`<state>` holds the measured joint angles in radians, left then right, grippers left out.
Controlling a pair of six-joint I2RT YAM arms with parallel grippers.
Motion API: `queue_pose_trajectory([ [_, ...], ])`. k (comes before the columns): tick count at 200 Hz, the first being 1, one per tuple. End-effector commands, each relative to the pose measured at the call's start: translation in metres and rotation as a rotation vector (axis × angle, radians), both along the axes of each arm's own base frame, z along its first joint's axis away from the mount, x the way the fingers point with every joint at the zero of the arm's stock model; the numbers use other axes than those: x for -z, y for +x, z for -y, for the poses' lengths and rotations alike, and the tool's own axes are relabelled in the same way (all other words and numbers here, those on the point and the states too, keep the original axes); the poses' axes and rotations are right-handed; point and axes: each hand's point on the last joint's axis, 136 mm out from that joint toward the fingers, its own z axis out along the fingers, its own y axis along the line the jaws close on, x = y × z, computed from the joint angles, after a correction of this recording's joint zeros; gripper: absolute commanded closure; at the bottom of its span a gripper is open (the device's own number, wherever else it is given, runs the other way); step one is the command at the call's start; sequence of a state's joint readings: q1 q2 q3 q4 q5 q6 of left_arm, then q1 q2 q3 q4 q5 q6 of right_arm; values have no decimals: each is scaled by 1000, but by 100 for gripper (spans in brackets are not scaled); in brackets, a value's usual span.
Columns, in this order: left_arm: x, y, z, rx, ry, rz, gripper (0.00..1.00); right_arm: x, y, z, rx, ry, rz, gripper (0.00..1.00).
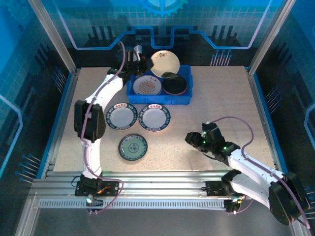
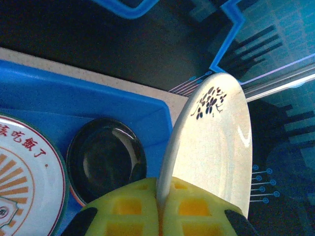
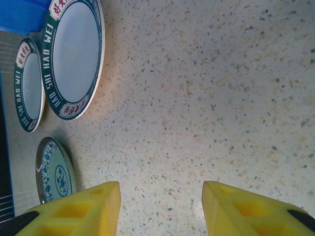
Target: Place the plates into the plastic bin on the countertop
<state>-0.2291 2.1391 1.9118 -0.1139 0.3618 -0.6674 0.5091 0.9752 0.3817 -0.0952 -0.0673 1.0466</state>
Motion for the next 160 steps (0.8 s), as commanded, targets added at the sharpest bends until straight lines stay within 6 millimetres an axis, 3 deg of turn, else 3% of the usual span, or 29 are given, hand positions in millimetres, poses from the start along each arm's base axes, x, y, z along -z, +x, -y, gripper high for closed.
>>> queue_pose_trajectory([
  [1,2,19,8,3,-100,-4,100,-16,14,-6,-14,7,39,52],
  [55,73,41,17,-41,-146,-111,100,-19,21,-13,-51,-13,15,52],
  [122,104,38,52,-13,-42,-128,100,-14,20,-12,-46,-7,3,52],
  [160,114,37,58,-20,30,-135,100,-16,18,-9,-49,-15,7,52],
])
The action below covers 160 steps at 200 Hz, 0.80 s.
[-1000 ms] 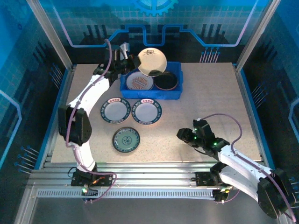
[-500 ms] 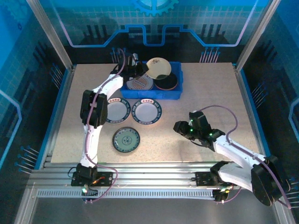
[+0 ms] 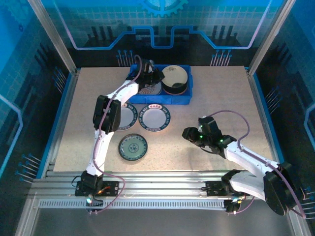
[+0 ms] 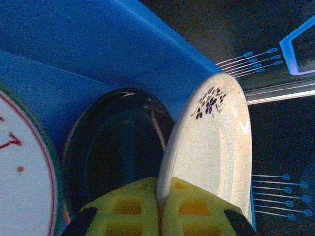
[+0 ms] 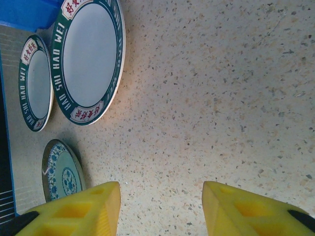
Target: Place the plates into the plastic bin on the countertop
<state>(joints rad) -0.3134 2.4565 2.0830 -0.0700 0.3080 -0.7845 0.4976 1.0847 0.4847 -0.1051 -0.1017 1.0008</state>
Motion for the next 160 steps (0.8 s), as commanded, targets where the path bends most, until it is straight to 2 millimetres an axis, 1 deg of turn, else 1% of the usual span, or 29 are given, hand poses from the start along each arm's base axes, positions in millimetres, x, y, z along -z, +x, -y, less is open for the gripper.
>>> queue_pose_trajectory([
  [1,-1,5,1,-3,59,27,100,-5,1,3,-5,-4,10,52],
  [26,6,6,0,-11,83,14,100,-2,0,5,-1,-6,6,52],
  [58,20,4,-3,-20,101,-20,100,-1,0,4,0,4,2,52],
  [104,28,6,0,-19,96,-34,100,1,1,3,-2,5,-2,52],
  [133,38,5,-2,-25,116,-57,100,5,1,2,-2,10,-13,52],
  [145,42,5,-3,-26,130,-61,94,6,1,1,-4,10,-16,52],
  [151,43,5,-4,-29,140,-62,88,5,2,0,-6,13,-16,52],
  [160,43,5,-4,-29,149,-61,86,6,2,-1,-6,15,-18,51],
])
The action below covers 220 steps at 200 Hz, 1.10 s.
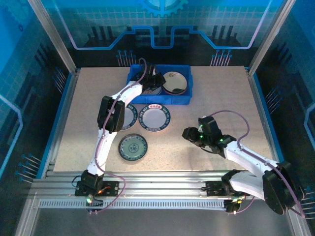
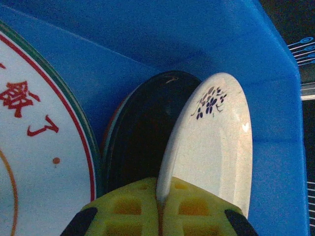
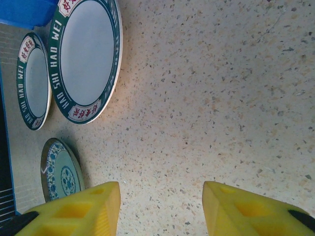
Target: Place the plates into the plastic bin on the countertop
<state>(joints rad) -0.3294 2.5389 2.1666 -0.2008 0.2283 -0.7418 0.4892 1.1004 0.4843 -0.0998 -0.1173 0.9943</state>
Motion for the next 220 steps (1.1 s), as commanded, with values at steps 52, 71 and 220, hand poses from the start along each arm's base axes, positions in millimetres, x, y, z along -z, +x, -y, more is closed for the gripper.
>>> queue_pose_trajectory([
  [52,-14,5,-5,5,109,48,34,1,2,-1,1,9,-6,51],
  [71,-30,5,-7,7,150,88,22,-1,2,0,2,-1,4,51],
  [220,-220,-50,4,3,360,480,1,-21,-6,-2,-53,-101,155,37],
])
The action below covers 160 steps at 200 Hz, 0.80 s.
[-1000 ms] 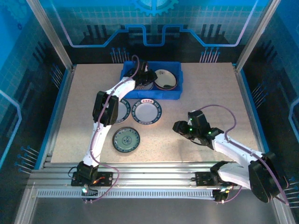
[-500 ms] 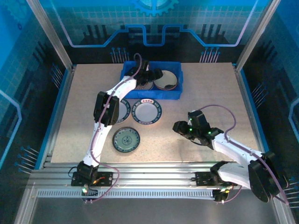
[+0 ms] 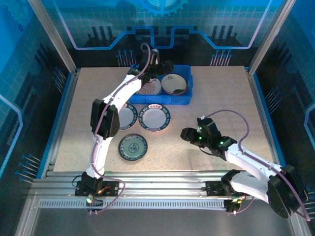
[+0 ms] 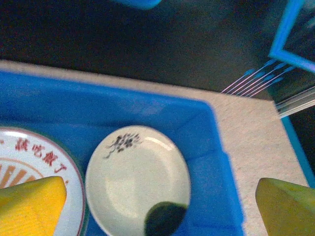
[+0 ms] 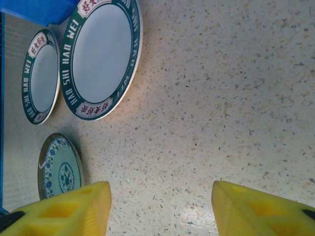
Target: Place the plates into the plastic bin on the countertop
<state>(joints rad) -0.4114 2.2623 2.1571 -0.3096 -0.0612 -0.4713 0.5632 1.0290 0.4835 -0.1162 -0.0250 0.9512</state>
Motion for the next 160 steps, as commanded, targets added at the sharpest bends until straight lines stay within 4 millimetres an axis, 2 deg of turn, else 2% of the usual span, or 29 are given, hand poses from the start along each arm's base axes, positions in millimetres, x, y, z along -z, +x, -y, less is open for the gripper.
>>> queue_pose_trajectory([
  [1,-73,-28,8,29,84,152,1,-6,-1,3,-16,-51,57,37],
  [15,-89,-49,20,85,113,173,1,-12,-1,2,-24,-66,87,34],
  [36,-100,-84,36,164,177,202,1,-21,1,1,-41,-96,137,30],
  [51,-108,-114,48,263,179,276,1,-28,2,-3,-68,-120,200,21],
  [74,-110,-160,47,325,133,349,1,-39,1,-17,-174,-174,335,17],
  [102,-93,-204,24,317,43,303,1,-45,-4,-31,-267,-252,415,13],
  [144,-34,-260,-17,270,31,85,1,-42,-4,-42,-302,-328,416,10],
  [160,-19,-281,-34,249,48,38,1,-41,-6,-47,-328,-340,425,8],
])
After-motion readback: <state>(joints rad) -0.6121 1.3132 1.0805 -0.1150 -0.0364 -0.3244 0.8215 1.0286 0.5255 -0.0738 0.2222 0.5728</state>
